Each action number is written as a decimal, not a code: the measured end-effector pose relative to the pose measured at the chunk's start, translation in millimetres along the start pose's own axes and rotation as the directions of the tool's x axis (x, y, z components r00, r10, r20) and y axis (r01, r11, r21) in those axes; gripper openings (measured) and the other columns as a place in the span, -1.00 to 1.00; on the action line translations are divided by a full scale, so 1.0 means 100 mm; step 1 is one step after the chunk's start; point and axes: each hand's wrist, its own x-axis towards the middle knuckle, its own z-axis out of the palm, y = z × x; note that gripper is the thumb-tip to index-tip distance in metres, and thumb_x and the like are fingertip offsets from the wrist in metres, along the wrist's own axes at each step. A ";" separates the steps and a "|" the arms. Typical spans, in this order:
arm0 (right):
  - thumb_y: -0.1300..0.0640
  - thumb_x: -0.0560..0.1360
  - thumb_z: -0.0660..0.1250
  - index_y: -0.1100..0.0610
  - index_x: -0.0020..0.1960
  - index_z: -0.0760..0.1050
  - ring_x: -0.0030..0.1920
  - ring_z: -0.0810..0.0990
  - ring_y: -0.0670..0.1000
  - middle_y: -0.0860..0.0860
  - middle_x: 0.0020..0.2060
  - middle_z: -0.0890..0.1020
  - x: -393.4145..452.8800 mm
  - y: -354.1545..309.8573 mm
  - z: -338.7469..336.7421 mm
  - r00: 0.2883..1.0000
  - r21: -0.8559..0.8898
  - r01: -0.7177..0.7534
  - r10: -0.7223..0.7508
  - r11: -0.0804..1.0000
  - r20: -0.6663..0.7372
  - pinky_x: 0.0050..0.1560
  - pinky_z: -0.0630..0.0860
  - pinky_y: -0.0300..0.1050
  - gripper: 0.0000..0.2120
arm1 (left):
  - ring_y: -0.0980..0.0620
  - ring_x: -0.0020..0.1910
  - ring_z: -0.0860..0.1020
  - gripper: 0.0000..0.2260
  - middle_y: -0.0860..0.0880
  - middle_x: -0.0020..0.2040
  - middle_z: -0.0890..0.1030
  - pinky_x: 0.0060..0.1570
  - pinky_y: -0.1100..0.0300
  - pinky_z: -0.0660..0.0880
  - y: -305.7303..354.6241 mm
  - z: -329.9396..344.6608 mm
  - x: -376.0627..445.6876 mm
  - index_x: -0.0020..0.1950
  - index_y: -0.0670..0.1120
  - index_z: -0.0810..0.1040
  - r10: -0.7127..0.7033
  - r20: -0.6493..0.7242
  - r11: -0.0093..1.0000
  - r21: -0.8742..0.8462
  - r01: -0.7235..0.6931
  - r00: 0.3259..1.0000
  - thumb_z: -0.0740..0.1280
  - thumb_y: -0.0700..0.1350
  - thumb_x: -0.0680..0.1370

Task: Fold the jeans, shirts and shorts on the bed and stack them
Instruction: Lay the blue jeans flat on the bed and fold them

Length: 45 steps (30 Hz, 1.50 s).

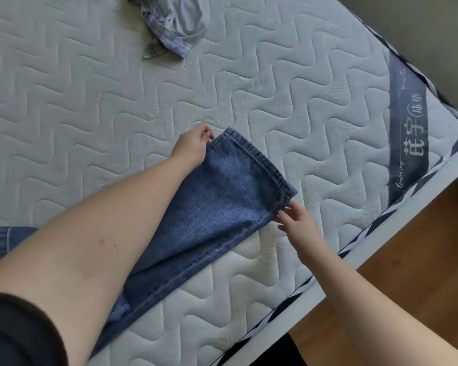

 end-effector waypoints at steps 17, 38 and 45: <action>0.23 0.52 0.37 0.08 -0.12 0.47 -0.34 0.66 -0.11 0.04 -0.22 0.64 0.51 -0.18 0.03 0.979 -0.039 -0.024 0.016 0.999 -0.202 -0.31 0.54 -0.18 -0.89 | -0.16 0.19 0.52 -0.79 -0.12 0.18 0.61 0.13 0.08 0.44 0.10 -0.04 0.31 0.22 -0.01 0.58 0.139 0.193 0.948 0.258 -0.187 0.971 0.25 -0.10 0.62; 0.01 0.59 0.31 0.26 0.03 0.43 -0.44 0.58 0.03 0.19 -0.26 0.57 -0.64 0.49 1.45 0.783 -0.181 -0.527 0.557 0.831 0.279 -0.47 0.50 -0.22 -0.71 | -0.14 0.14 0.52 -0.45 -0.08 0.17 0.55 0.09 -0.03 0.48 -1.83 -0.70 -1.57 0.24 -0.05 0.44 -0.326 0.131 0.819 0.535 0.210 0.936 0.48 0.22 0.39; -0.01 0.58 0.33 0.24 -0.03 0.47 -0.44 0.65 -0.04 0.13 -0.28 0.65 -1.00 0.83 2.04 0.727 -0.226 -0.563 0.606 0.795 0.322 -0.41 0.58 -0.21 -0.71 | -0.08 0.14 0.54 -0.70 -0.02 0.10 0.59 0.07 0.03 0.35 -2.12 -0.95 -1.94 0.11 0.02 0.50 -0.382 0.106 0.539 0.833 0.128 0.918 0.45 0.09 0.46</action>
